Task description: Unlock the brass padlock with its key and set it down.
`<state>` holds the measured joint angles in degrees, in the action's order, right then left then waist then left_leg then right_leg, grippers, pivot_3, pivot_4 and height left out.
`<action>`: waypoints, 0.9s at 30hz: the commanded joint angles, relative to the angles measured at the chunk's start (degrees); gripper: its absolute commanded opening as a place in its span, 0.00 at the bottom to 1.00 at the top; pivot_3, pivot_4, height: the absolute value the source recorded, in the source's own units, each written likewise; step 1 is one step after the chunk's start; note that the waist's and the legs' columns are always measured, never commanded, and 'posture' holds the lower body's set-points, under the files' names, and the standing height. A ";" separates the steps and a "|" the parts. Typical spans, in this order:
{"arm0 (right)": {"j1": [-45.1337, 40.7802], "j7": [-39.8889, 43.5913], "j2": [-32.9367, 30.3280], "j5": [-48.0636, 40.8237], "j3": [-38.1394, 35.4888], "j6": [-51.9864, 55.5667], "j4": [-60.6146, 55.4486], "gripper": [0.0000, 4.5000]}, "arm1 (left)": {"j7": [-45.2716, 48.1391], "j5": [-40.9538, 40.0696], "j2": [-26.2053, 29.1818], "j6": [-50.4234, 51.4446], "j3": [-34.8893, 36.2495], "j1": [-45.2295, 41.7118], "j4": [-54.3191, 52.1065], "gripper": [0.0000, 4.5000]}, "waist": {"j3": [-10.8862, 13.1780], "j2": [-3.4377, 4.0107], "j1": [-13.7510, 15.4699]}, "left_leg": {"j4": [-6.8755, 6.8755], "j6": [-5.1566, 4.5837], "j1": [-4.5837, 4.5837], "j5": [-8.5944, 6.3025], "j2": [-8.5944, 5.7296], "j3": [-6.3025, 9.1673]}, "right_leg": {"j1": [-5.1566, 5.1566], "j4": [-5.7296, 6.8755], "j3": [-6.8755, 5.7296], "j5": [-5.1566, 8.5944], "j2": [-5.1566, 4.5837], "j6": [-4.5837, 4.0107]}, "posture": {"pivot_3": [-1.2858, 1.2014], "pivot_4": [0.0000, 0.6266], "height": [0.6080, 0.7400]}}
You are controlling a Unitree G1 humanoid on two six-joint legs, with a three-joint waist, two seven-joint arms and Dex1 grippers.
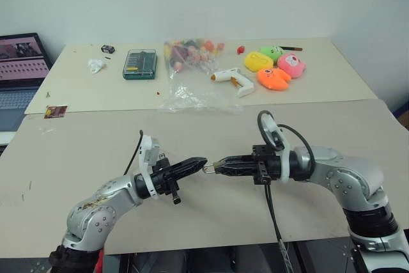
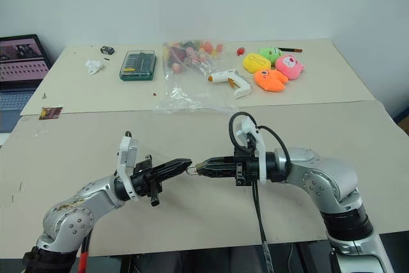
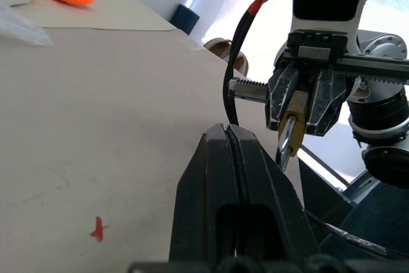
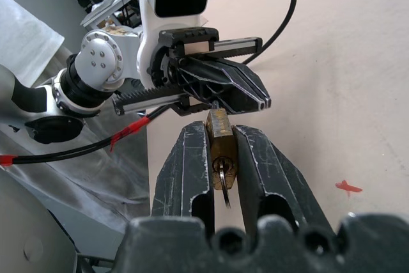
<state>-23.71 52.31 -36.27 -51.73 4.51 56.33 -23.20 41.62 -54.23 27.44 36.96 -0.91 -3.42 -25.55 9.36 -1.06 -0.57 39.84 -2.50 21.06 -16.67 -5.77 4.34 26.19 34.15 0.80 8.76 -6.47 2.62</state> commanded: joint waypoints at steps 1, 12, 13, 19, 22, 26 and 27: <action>-0.07 0.81 -0.14 0.31 0.15 -1.24 -1.45 0.03 | -0.24 -3.22 -0.56 1.90 0.93 0.29 -2.27 0.01 | 0.00 0.00 -0.02 | 0.00 0.00 0.00 0.00 0.00 0.00 | 0.00 0.00 0.00 0.00 0.00 0.00 | 0.52 0.24 1.00; -2.23 1.81 0.29 4.23 1.34 -3.12 2.39 0.03 | -1.75 -5.59 -0.23 5.59 1.20 -0.35 -2.99 0.01 | 0.00 0.00 -0.04 | 0.00 0.01 0.00 0.00 0.00 0.00 | 0.00 0.00 0.00 0.00 0.00 0.00 | 0.52 0.24 1.00; -2.59 1.88 0.37 4.47 1.22 -3.18 2.91 0.03 | -1.97 -5.81 -0.25 5.86 1.30 -0.38 -2.98 0.01 | 0.00 0.00 -0.03 | 0.00 0.01 0.00 0.01 0.00 0.00 | 0.00 0.00 0.00 0.00 0.00 0.00 | 0.52 0.24 1.00; -4.03 2.60 0.28 5.00 0.38 -3.07 4.54 0.03 | -2.93 -6.24 -0.57 6.48 1.65 -0.40 -3.19 0.01 | 0.00 0.00 0.03 | -0.01 0.01 0.00 0.01 0.00 0.00 | 0.00 -0.01 0.00 0.00 0.00 -0.01 | 0.52 0.24 1.00; -4.59 2.50 0.22 4.31 -0.18 -2.49 4.04 0.03 | -3.40 -6.10 -0.69 6.53 1.56 -0.50 -3.22 0.01 | 0.00 0.00 0.02 | 0.00 0.01 0.01 0.01 0.00 0.00 | 0.00 -0.02 0.01 0.00 -0.01 -0.01 | 0.52 0.24 1.00; -5.15 2.02 0.48 3.05 -1.09 -1.56 3.43 0.03 | -3.91 -5.73 -1.00 6.65 1.46 -0.79 -3.03 0.01 | 0.00 0.00 0.01 | -0.01 0.01 0.00 0.01 0.00 0.00 | 0.00 -0.02 0.01 0.00 0.00 -0.01 | 0.52 0.24 1.00; -5.33 1.78 0.61 2.48 -1.48 -1.16 3.23 0.03 | -4.18 -5.62 -1.17 6.69 1.41 -0.87 -2.94 0.01 | 0.00 0.00 0.01 | -0.01 0.01 0.00 0.01 0.00 0.00 | 0.00 -0.02 0.01 0.00 0.00 -0.01 | 0.52 0.24 1.00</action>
<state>-28.00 54.27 -36.07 -47.00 5.51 54.84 -17.85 37.67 -59.22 26.62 43.79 0.01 -3.83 -26.57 9.36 -1.06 -0.56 39.84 -2.49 21.06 -16.66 -5.77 4.34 26.19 34.13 0.81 8.76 -6.48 2.61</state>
